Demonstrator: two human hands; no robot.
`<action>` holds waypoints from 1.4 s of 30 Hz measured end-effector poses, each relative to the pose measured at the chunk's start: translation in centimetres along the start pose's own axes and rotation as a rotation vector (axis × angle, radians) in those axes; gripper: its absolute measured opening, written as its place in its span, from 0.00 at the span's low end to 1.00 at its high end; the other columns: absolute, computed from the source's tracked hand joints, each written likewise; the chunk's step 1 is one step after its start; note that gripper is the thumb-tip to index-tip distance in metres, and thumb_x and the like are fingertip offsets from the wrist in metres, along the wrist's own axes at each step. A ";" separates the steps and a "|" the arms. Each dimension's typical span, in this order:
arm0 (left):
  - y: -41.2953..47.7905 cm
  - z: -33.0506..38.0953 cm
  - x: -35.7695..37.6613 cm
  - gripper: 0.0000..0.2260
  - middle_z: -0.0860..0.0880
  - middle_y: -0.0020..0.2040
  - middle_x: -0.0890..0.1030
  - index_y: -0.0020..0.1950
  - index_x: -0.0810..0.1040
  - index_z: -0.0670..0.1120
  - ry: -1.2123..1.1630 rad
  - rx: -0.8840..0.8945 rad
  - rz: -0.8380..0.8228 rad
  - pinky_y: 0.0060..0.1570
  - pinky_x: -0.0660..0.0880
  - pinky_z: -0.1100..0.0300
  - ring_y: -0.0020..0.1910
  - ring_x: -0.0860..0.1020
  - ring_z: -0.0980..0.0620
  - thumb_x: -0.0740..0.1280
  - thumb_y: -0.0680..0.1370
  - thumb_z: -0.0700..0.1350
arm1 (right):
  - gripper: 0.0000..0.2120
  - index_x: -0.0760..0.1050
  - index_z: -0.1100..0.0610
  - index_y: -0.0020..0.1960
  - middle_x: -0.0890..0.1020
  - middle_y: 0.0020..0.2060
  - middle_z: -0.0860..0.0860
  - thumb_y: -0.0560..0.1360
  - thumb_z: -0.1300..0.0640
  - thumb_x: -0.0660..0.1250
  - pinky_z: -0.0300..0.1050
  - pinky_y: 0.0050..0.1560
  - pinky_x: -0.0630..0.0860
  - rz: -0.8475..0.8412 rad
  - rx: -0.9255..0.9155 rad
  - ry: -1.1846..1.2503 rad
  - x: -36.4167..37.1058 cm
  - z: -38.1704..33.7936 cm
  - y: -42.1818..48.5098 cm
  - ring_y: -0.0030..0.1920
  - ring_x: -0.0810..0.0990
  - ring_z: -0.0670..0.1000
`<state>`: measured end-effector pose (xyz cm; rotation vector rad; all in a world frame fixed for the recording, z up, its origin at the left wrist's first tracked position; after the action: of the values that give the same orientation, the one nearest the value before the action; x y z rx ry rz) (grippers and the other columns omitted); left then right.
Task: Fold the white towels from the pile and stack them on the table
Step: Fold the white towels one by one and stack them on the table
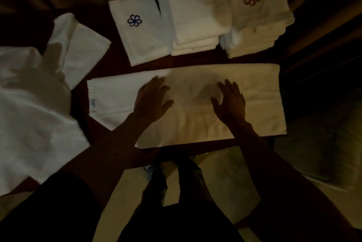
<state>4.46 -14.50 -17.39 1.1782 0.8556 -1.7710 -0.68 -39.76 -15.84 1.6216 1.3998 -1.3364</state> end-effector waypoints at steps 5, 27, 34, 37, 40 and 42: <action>0.5 1.6 0.7 0.12 0.43 0.75 0.69 0.56 0.80 0.46 -0.028 -0.012 -0.011 0.65 0.70 0.37 0.76 0.63 0.40 0.70 0.76 0.50 | 0.18 0.77 0.57 0.67 0.77 0.67 0.56 0.77 0.55 0.70 0.58 0.69 0.72 0.081 -0.060 0.054 -0.4 3.3 1.4 0.72 0.71 0.58; 0.3 2.0 1.0 0.07 0.42 0.76 0.67 0.52 0.76 0.39 -0.169 -0.049 -0.001 0.68 0.58 0.27 0.78 0.56 0.37 0.62 0.81 0.42 | 0.07 0.85 0.50 0.50 0.83 0.55 0.50 0.73 0.51 0.71 0.56 0.56 0.76 0.166 -0.117 0.195 0.1 7.7 3.0 0.61 0.77 0.59; -0.1 1.6 1.6 0.06 0.44 0.77 0.66 0.53 0.79 0.40 -0.151 -0.040 0.005 0.68 0.58 0.27 0.79 0.55 0.39 0.66 0.80 0.41 | 0.09 0.85 0.53 0.49 0.83 0.55 0.53 0.74 0.52 0.69 0.61 0.55 0.76 0.187 -0.069 0.247 0.0 7.4 2.9 0.61 0.76 0.62; -0.1 1.9 1.4 0.07 0.43 0.77 0.66 0.54 0.78 0.38 -0.144 -0.045 0.010 0.67 0.58 0.26 0.79 0.56 0.38 0.64 0.81 0.40 | 0.05 0.85 0.57 0.47 0.84 0.52 0.55 0.72 0.57 0.74 0.61 0.55 0.78 0.266 -0.046 0.290 -1.0 6.9 2.6 0.57 0.79 0.62; 0.0 2.2 1.2 0.14 0.42 0.78 0.64 0.65 0.73 0.36 -0.157 -0.059 -0.017 0.69 0.56 0.27 0.79 0.54 0.38 0.59 0.83 0.41 | 0.06 0.84 0.59 0.49 0.85 0.51 0.56 0.74 0.58 0.74 0.52 0.59 0.76 0.250 -0.089 0.304 -1.2 7.1 2.6 0.56 0.81 0.60; 0.0 2.4 1.1 0.14 0.42 0.78 0.64 0.65 0.72 0.36 -0.159 -0.051 -0.023 0.69 0.55 0.28 0.79 0.53 0.38 0.58 0.83 0.41 | 0.06 0.83 0.59 0.50 0.84 0.52 0.55 0.75 0.57 0.72 0.47 0.60 0.73 0.208 -0.129 0.289 -1.0 7.4 2.6 0.57 0.81 0.59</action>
<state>3.31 -16.83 -17.65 0.9837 0.8182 -1.8239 -0.31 -47.44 -17.56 1.8684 1.4017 -0.9023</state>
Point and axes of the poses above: each hand's wrist, its own y-axis towards the middle knuckle, its own x-axis out of the palm, z = x × y, the point moved 7 cm from there along y, towards the middle knuckle
